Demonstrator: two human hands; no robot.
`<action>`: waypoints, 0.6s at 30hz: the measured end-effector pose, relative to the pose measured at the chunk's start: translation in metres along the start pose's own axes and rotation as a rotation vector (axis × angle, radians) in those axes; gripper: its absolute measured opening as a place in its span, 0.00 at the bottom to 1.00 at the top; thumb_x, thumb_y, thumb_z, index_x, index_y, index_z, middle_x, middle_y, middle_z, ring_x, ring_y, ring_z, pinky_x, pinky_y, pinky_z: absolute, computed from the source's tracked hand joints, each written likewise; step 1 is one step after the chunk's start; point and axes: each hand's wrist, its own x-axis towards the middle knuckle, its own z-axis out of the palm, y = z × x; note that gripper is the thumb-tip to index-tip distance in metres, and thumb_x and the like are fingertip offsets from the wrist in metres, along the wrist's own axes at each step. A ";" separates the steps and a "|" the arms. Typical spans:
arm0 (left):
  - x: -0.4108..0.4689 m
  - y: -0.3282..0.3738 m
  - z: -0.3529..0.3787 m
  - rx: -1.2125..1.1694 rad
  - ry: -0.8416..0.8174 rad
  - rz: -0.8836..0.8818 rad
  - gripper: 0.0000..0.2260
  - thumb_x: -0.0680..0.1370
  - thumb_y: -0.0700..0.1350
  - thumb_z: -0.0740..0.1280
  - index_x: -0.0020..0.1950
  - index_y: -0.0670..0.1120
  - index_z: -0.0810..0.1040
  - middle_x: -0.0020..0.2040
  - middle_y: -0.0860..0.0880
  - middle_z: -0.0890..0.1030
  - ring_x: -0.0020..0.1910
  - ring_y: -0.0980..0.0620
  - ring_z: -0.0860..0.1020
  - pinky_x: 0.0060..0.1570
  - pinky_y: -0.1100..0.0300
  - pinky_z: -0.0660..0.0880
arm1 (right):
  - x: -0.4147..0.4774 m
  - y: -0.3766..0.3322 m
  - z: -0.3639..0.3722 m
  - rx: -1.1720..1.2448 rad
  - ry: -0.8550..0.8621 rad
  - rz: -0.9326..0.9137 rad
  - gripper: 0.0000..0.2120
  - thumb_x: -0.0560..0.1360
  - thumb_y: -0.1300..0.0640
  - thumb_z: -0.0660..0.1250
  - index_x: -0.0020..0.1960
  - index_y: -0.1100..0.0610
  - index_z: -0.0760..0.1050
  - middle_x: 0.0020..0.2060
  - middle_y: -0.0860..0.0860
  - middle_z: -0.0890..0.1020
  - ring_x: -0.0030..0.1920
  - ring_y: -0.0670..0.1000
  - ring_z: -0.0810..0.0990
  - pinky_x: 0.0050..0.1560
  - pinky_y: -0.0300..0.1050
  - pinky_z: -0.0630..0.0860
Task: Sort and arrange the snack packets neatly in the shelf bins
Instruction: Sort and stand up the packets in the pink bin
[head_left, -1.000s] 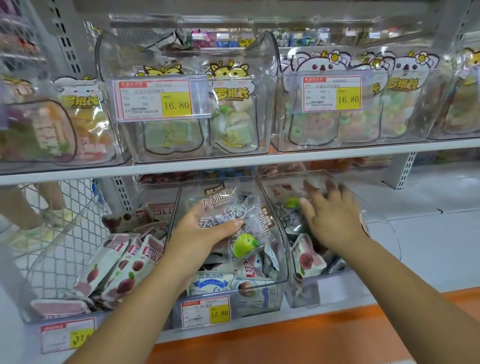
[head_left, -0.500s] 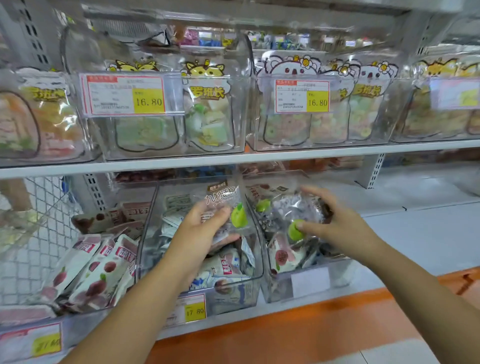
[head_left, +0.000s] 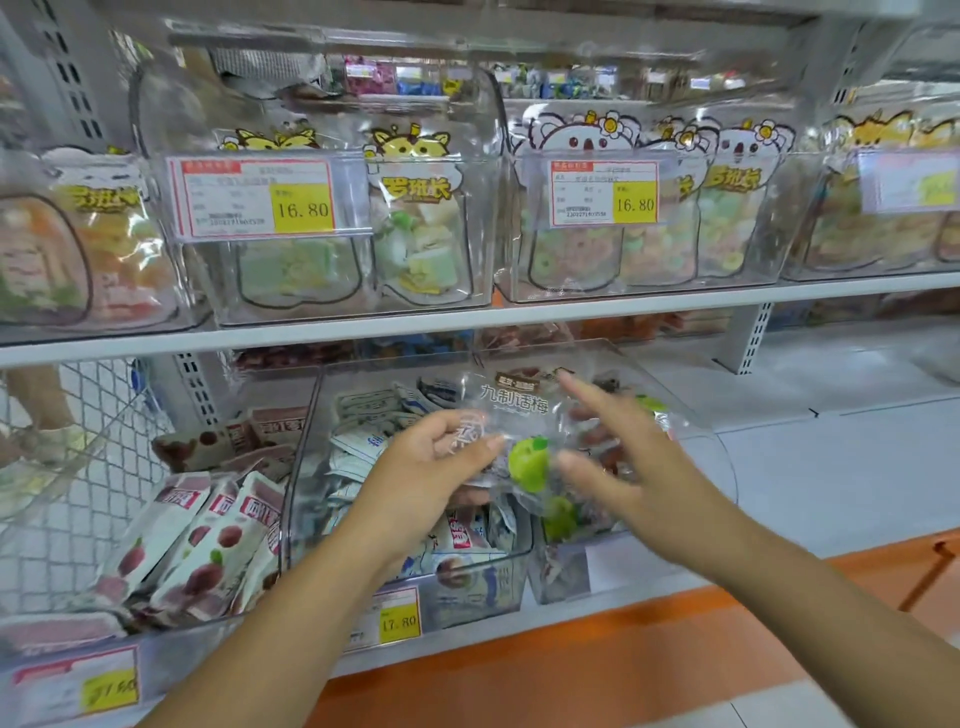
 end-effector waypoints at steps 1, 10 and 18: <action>0.000 -0.001 0.005 -0.014 -0.029 -0.007 0.12 0.75 0.45 0.70 0.57 0.53 0.78 0.53 0.51 0.83 0.43 0.53 0.83 0.41 0.60 0.80 | -0.004 -0.006 0.010 0.118 -0.092 0.003 0.29 0.75 0.43 0.65 0.70 0.27 0.56 0.57 0.39 0.71 0.55 0.39 0.73 0.56 0.34 0.72; -0.002 -0.010 -0.009 0.890 -0.056 0.304 0.25 0.77 0.60 0.63 0.73 0.64 0.62 0.68 0.68 0.62 0.68 0.64 0.62 0.66 0.64 0.61 | 0.038 0.052 -0.012 -0.066 0.221 0.318 0.27 0.72 0.48 0.73 0.68 0.44 0.68 0.41 0.48 0.75 0.42 0.50 0.78 0.43 0.45 0.75; 0.000 -0.018 -0.045 1.139 -0.078 0.349 0.23 0.78 0.61 0.61 0.73 0.61 0.64 0.73 0.63 0.63 0.71 0.62 0.60 0.70 0.63 0.56 | 0.053 0.079 -0.001 -0.823 0.099 0.397 0.25 0.77 0.33 0.52 0.69 0.39 0.69 0.51 0.57 0.69 0.55 0.60 0.68 0.56 0.52 0.69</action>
